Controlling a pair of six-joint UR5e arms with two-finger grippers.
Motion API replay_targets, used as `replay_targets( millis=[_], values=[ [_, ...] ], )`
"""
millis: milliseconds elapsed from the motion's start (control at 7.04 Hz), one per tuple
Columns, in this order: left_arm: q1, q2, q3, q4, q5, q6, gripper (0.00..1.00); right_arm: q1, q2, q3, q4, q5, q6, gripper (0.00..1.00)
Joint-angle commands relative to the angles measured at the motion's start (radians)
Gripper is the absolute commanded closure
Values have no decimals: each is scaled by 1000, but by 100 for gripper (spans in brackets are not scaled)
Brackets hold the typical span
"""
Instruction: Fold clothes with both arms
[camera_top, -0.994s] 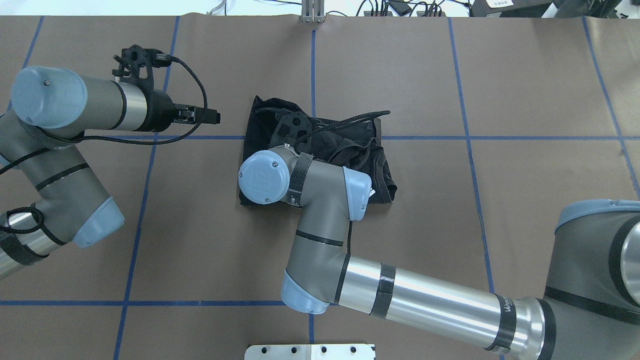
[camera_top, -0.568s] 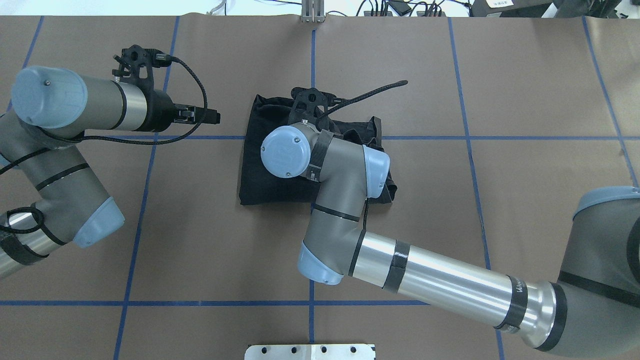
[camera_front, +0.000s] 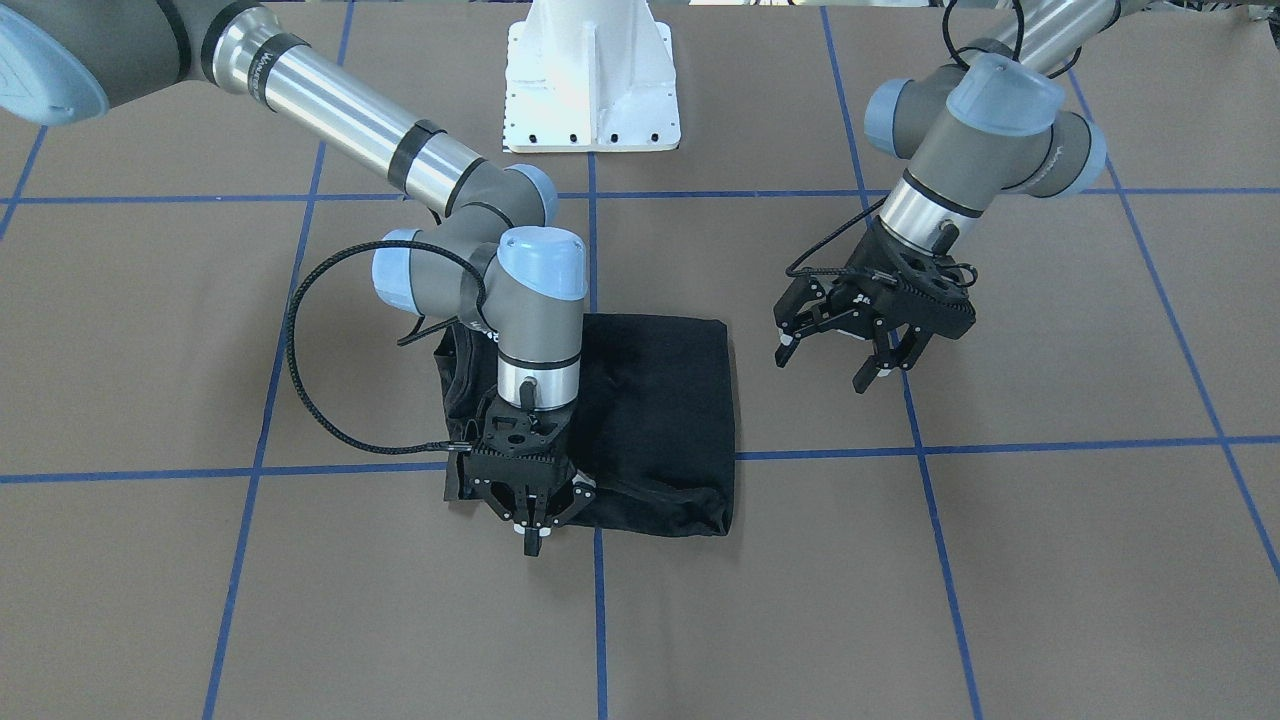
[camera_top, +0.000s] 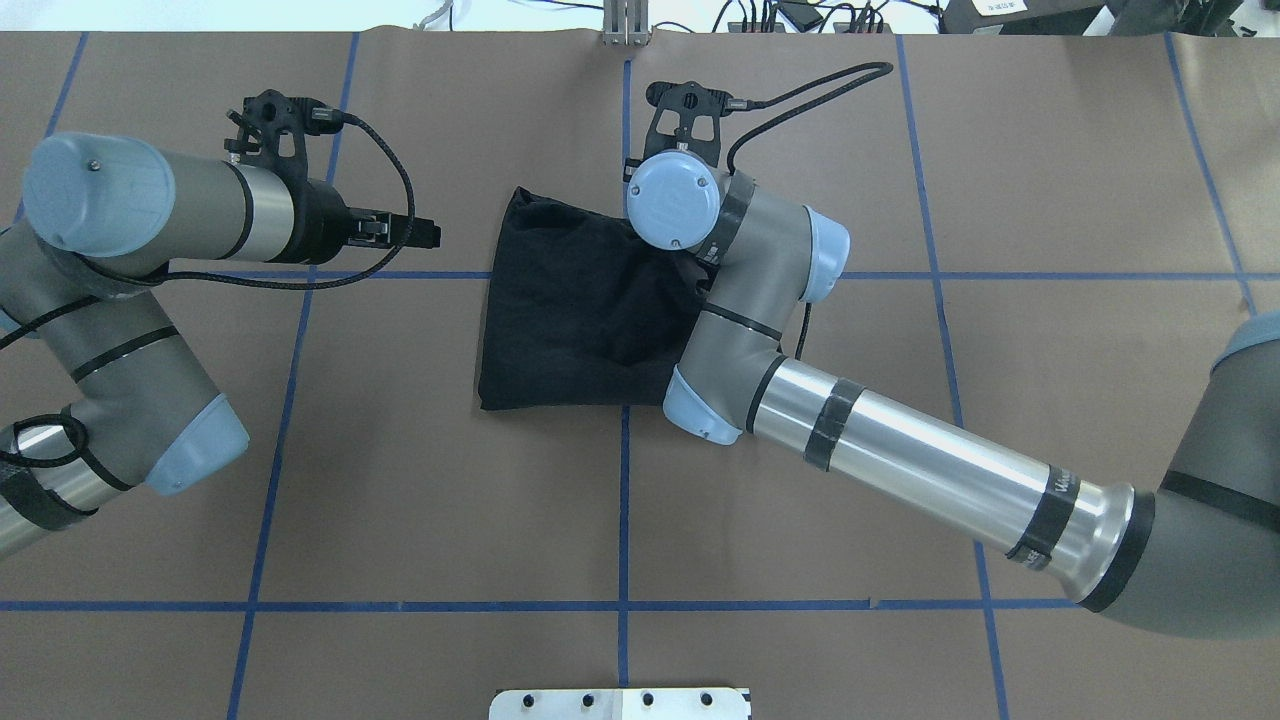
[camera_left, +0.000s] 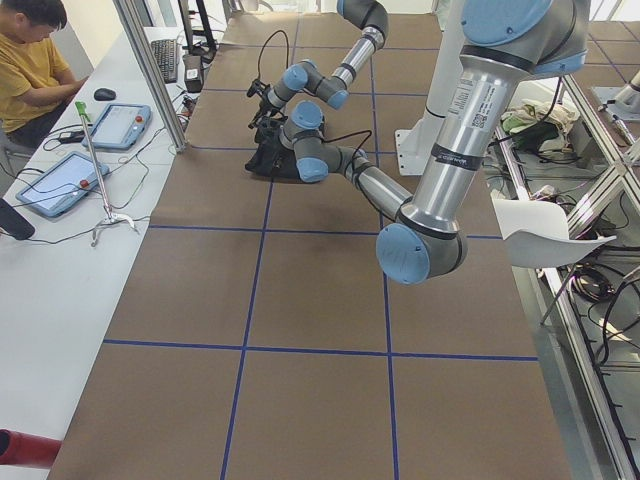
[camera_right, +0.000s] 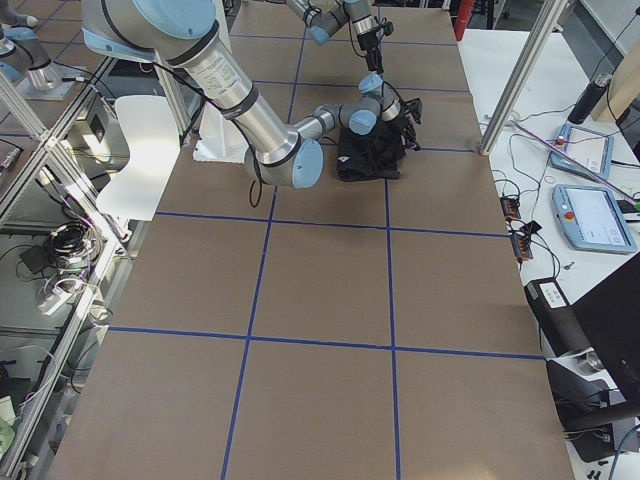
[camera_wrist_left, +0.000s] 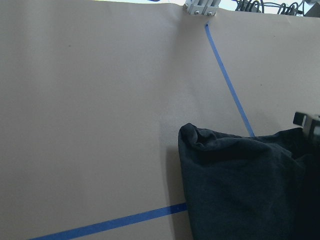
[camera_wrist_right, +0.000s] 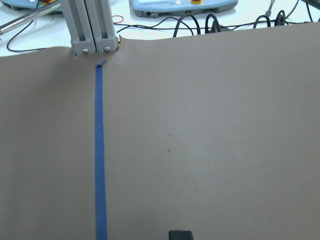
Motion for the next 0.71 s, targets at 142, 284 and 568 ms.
replay_targets(
  millis=[142,284,568],
  values=[
    [-8,0,-17,24,-27,5,0,83,-60,141,-26,263,-42,1],
    [-46,17,-72,129,-62,41,0,141,-159,289,-114,417,-59,1],
    [-107,90,-309,450,-64,292,0,222,-424,674,-333,537,-286,1]
  ],
)
